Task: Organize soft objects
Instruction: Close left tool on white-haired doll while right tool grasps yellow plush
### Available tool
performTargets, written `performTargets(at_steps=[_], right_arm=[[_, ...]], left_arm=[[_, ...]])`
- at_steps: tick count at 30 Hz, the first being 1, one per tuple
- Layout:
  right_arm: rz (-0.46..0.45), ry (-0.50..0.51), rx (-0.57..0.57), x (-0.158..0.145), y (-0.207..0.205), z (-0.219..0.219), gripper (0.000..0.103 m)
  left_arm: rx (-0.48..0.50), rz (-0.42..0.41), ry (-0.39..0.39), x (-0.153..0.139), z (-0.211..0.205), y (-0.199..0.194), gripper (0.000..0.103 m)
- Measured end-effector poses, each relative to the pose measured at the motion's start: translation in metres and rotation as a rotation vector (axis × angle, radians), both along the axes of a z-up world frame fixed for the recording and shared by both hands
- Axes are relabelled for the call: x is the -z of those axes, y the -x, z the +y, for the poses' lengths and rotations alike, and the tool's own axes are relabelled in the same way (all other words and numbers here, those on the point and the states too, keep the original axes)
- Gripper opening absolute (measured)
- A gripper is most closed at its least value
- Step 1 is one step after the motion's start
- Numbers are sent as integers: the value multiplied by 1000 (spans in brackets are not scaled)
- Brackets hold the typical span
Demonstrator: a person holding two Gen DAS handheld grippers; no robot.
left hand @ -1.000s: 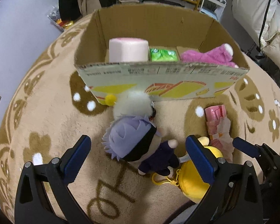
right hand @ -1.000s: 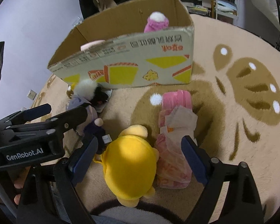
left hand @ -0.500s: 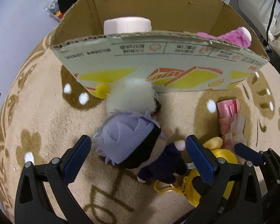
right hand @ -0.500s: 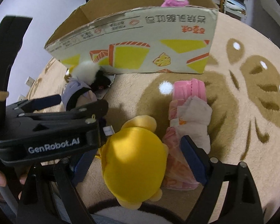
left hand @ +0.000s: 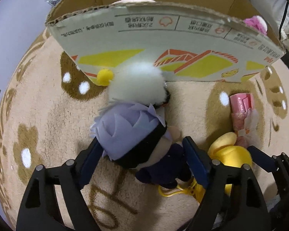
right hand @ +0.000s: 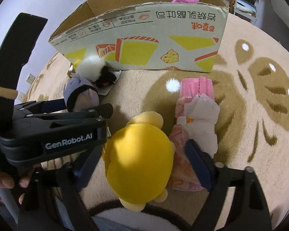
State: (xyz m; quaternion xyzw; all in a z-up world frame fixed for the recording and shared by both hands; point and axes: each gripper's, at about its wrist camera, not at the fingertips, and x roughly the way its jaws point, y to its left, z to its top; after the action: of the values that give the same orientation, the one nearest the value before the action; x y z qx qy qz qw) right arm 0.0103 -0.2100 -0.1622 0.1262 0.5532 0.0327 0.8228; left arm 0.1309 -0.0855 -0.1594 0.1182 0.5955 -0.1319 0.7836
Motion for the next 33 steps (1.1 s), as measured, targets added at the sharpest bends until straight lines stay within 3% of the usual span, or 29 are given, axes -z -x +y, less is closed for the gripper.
performTargets(at_steps=[3, 13, 16, 22, 33], right_arm=[[14, -38, 3, 1, 2, -5, 61], [-5, -146, 74, -9, 17, -30, 60], [-24, -136, 71, -13, 19, -30, 60], [-37, -110, 48, -17, 16, -26, 35], [2, -188, 88, 5, 3, -32, 40]], left_arm=[[-13, 0, -3, 0, 0, 1, 79], [-60, -16, -39, -1, 19, 12, 77], [-64, -26, -48, -5, 20, 15, 77], [-69, -45, -66, -19, 35, 28, 77], [-73, -40, -76, -18, 38, 30, 76]])
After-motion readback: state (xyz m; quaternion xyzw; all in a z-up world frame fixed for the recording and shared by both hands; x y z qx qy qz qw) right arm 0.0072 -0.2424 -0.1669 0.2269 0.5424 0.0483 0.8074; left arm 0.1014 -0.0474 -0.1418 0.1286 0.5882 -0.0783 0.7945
